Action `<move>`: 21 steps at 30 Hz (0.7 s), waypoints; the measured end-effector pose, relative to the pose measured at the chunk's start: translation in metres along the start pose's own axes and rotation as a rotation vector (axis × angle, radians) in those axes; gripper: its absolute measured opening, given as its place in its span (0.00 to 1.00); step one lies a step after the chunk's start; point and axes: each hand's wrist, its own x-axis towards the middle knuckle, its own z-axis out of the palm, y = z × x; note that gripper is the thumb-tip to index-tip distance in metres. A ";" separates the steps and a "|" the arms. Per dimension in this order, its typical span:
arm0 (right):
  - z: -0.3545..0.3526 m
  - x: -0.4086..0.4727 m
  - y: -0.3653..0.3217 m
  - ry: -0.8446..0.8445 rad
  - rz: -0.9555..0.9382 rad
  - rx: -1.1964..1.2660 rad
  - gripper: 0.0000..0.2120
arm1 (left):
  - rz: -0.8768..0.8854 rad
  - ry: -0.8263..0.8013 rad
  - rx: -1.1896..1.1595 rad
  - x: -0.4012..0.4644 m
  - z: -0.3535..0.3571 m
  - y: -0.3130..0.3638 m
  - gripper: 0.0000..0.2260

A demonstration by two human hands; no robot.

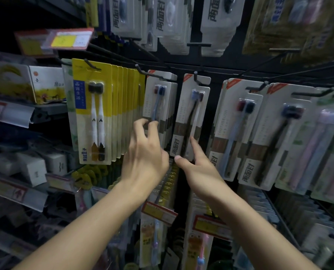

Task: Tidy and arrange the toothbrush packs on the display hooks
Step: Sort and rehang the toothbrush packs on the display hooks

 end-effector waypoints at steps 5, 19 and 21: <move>-0.008 -0.015 0.002 -0.025 -0.033 0.106 0.33 | 0.035 -0.018 -0.031 -0.009 -0.003 0.021 0.30; -0.057 -0.048 0.017 0.266 -0.251 0.239 0.10 | 0.066 0.029 -0.188 -0.018 -0.002 0.093 0.18; -0.065 -0.054 0.024 0.333 -0.272 0.236 0.08 | 0.072 0.020 -0.215 -0.021 0.001 0.102 0.18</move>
